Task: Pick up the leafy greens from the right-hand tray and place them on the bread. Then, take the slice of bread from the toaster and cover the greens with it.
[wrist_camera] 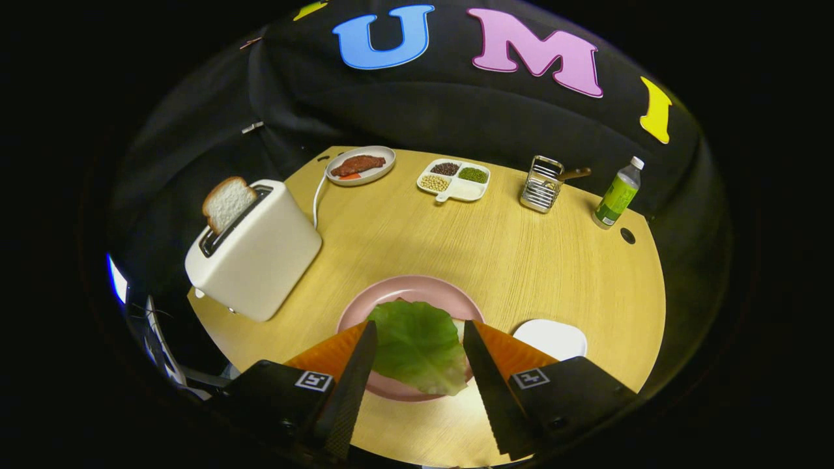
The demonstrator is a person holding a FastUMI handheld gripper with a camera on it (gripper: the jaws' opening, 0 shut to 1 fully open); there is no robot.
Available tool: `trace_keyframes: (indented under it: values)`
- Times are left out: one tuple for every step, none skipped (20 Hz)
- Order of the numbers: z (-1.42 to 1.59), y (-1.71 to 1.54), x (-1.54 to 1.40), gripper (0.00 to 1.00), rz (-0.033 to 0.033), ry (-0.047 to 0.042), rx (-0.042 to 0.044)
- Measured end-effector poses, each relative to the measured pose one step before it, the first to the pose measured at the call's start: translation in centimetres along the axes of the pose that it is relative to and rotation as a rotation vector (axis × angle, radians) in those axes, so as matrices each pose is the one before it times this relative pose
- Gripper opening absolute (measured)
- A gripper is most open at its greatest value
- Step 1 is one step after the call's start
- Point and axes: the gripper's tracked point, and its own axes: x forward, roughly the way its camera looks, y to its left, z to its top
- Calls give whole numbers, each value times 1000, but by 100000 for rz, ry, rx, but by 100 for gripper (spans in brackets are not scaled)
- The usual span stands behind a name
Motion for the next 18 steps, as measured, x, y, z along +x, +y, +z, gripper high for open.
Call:
trace_keyframes:
  values:
    - [1621, 740, -824, 84, 1015, -3757, 575]
    - [1521, 1168, -794, 84, 1954, -3684, 371]
    - [1665, 1456, -611, 84, 2825, -3018, -196]
    - [1585, 1546, -590, 84, 2928, -2669, -995]
    - [1759, 1595, -334, 84, 2338, -2509, -2003]
    - [1507, 1575, -346, 84, 2306, -2179, -2484]
    - [1575, 1643, -57, 84, 1725, -2165, -2457]
    - [1173, 1774, 13, 84, 1946, -1146, -1862]
    - [1119, 1754, 402, 84, 2502, -95, -1032]
    - [847, 1617, 451, 84, 1837, 686, -450]
    - [803, 1586, 423, 84, 1853, 744, -105]
    - [679, 1520, 638, 84, 1277, 690, 226]
    - [697, 1323, 904, 84, 735, 542, 79]
    - [357, 1258, 899, 84, 746, 868, -128]
    - [401, 1203, 995, 84, 905, 344, -258]
    - [309, 1187, 1036, 84, 490, 461, 11]
    - [45, 777, 1192, 84, -514, 1574, 8]
    - [-208, 420, 961, 84, -1636, 2090, 5]
